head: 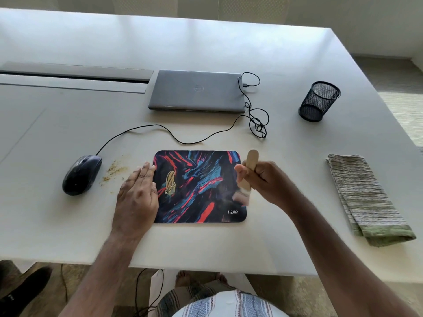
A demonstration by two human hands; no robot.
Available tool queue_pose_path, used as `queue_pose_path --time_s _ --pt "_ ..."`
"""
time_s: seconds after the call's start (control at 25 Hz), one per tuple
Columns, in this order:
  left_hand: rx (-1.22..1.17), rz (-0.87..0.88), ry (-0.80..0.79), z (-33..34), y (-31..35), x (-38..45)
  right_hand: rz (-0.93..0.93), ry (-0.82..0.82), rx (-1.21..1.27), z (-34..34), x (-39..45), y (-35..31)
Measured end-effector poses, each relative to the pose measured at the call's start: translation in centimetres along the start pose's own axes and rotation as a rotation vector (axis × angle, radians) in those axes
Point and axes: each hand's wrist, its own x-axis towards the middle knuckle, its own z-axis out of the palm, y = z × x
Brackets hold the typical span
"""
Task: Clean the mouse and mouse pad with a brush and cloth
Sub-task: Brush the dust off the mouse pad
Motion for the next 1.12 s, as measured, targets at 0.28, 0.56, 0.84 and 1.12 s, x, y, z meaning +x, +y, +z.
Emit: queue_pose_path --time_s 0.28,0.56,0.84,1.12 --pt "-0.006 -0.002 0.006 0.1 -0.1 0.1 0.001 -0.219 0.146 0.9 1.6 0.5" --pt "-0.013 -0.006 -0.001 0.1 -0.1 0.1 0.065 -0.254 0.174 0.6 1.7 1.0" --pt "-0.015 -0.004 -0.005 0.0 0.0 0.1 0.016 -0.164 0.099 0.3 0.6 1.2" --pt "-0.019 -0.003 -0.008 -0.1 0.0 0.0 -0.041 -0.177 0.022 -0.3 -0.7 0.4"
